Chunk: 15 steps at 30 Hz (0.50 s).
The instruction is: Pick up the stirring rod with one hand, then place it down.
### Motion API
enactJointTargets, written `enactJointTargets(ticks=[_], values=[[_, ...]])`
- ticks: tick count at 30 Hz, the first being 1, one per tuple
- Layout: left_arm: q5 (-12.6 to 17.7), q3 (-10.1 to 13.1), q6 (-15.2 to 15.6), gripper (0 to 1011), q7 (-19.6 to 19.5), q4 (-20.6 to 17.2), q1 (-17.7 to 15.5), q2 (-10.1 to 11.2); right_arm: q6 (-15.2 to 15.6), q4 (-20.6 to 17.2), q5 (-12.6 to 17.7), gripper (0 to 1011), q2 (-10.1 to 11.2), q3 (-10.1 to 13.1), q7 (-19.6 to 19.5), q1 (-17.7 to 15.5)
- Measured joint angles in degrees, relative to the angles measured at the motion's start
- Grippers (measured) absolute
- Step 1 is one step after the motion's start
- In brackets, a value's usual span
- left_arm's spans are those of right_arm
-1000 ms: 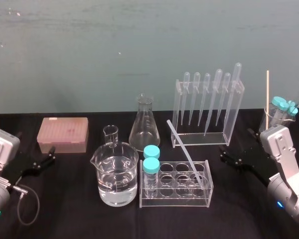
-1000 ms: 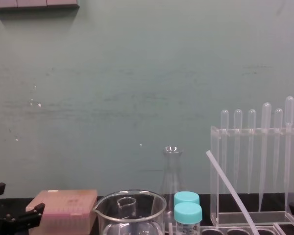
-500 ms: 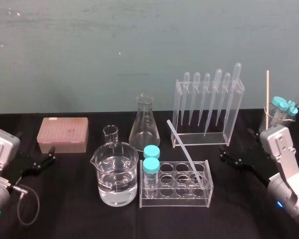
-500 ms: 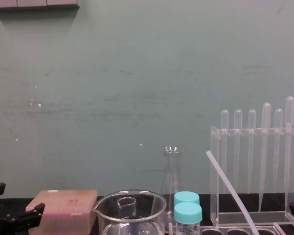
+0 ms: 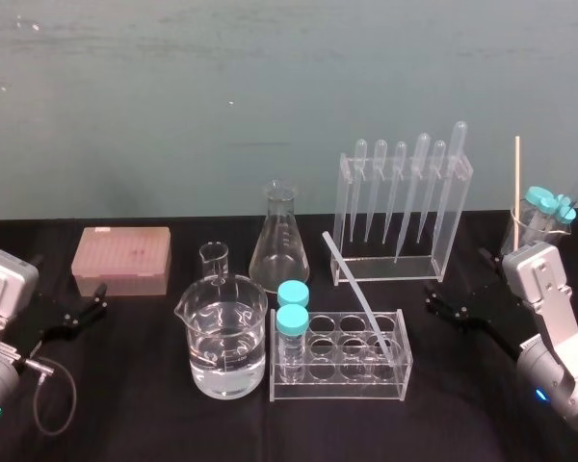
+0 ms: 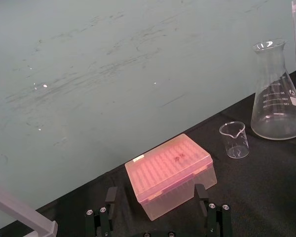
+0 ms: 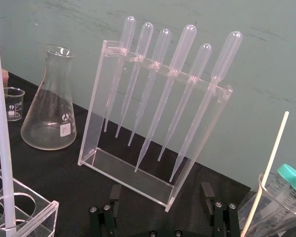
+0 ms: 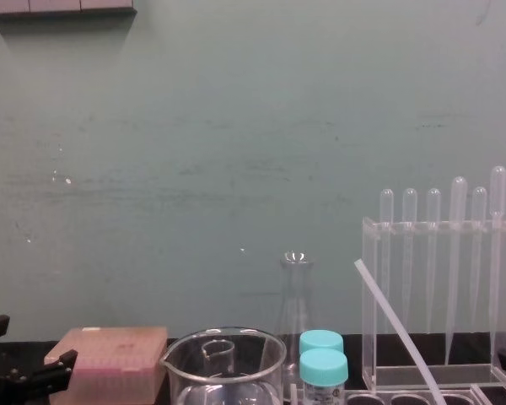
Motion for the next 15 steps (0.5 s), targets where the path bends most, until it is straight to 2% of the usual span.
enactJointTargets(ticks=[10, 12, 15], values=[[0.0, 0.0, 0.0, 1000, 0.0, 0.0, 0.0, 0.0, -0.22, 0.0, -0.2, 1000, -0.09, 0.17, -0.08, -0.03], [0.0, 0.0, 0.0, 1000, 0.0, 0.0, 0.0, 0.0, -0.98, 0.0, -0.61, 1000, -0.35, 0.7, -0.58, -0.17], [0.0, 0.0, 0.0, 1000, 0.0, 0.0, 0.0, 0.0, -4.05, -0.53, -2.13, 1000, -1.0, 1.99, -2.86, -0.73]])
